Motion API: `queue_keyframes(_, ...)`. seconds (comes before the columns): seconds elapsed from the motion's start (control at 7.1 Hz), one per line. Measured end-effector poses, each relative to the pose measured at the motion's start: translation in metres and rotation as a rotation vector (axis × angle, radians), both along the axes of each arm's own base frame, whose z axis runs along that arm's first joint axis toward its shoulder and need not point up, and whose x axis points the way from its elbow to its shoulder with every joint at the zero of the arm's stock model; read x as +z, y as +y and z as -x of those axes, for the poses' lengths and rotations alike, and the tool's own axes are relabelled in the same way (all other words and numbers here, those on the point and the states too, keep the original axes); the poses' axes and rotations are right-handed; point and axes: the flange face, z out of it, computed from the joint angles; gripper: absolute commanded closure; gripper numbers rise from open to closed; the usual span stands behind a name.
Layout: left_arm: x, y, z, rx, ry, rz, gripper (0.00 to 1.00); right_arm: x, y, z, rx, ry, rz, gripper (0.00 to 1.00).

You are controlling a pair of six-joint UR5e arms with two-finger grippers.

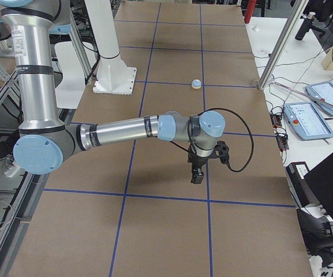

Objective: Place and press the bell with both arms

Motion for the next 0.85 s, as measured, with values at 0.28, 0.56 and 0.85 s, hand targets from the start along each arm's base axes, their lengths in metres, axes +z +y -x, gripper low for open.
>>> queue_keyframes(0.28, 0.006, 0.009, -0.002, -0.003, 0.022, 0.015, 0.0, 0.034, 0.033, -0.024, 0.033, -0.011, -0.039, 0.0)
queue_keyframes(0.56, 0.005, 0.011, -0.003, -0.038, 0.034, 0.04, 0.0, 0.043, 0.05, -0.04, 0.068, -0.051, -0.069, 0.0)
queue_keyframes(0.85, 0.004, 0.011, -0.003, -0.063, 0.034, 0.056, 0.0, 0.038, 0.053, -0.052, 0.102, -0.083, -0.076, 0.0)
